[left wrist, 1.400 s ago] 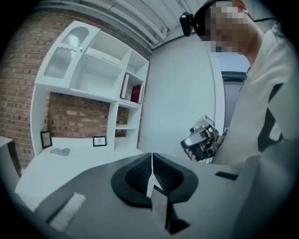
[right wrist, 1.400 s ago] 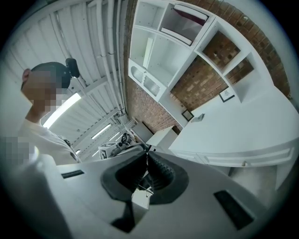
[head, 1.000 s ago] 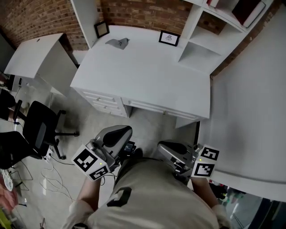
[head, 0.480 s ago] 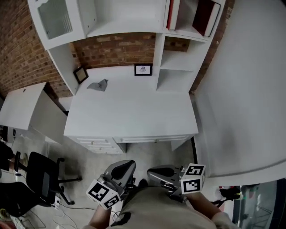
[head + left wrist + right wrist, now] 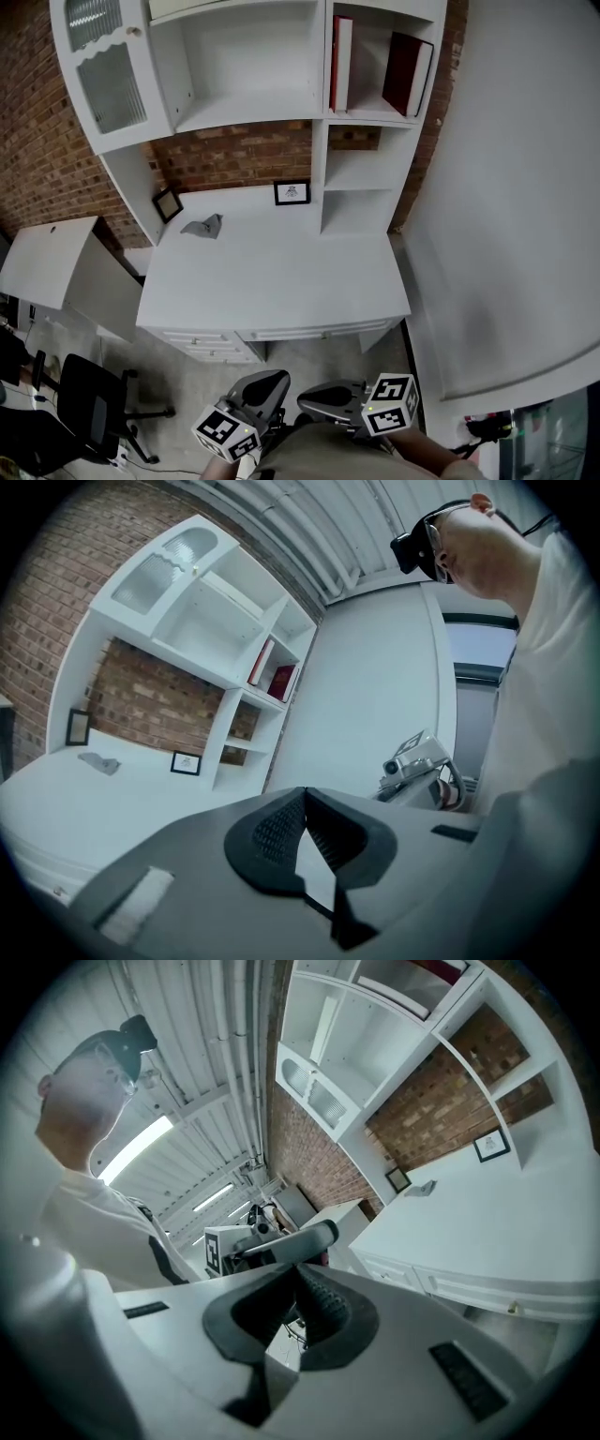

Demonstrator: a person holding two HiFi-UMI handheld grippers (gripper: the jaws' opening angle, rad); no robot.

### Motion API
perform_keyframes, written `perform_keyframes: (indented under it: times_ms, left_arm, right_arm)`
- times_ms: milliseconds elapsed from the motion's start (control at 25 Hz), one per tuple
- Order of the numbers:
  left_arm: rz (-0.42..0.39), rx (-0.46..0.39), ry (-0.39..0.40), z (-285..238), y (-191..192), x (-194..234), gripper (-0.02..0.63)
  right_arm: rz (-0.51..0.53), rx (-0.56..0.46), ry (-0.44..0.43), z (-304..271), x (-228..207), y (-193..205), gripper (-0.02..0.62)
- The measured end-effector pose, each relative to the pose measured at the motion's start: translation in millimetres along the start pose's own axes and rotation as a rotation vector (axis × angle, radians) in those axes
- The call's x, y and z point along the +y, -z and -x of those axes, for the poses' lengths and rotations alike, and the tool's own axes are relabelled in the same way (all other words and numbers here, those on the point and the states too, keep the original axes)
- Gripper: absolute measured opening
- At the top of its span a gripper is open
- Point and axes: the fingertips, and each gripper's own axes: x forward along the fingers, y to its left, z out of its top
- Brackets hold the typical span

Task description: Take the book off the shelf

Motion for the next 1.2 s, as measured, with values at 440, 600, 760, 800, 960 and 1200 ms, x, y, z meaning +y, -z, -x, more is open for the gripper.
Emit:
perform_keyframes:
  times_ms: [440, 600, 760, 800, 960, 1200]
  left_arm:
    - [-0.001, -0.022, -0.076, -46, -14, -6, 0.003]
    - [-0.013, -0.027, -0.098, -65, -22, -8, 0.003]
    - [-0.011, -0.012, -0.125, -88, -21, -8, 0.003]
    - [-0.014, -0.007, -0.127, -95, -22, -10, 0.003]
    - [-0.038, -0.002, -0.128, -124, -29, -16, 0.004]
    - [-0.038, 0.007, -0.146, -170, -31, -26, 0.003]
  right_arm:
    - [0.060, 0.036, -0.075, 30, -27, -26, 0.008]
    - [0.067, 0.044, -0.098, 41, -39, -39, 0.008]
    - [0.081, 0.044, -0.112, 59, -53, -49, 0.008]
    - [0.082, 0.039, -0.114, 65, -57, -51, 0.008]
    - [0.070, 0.015, -0.118, 88, -74, -61, 0.008]
    - [0.061, -0.001, -0.129, 127, -101, -69, 0.008]
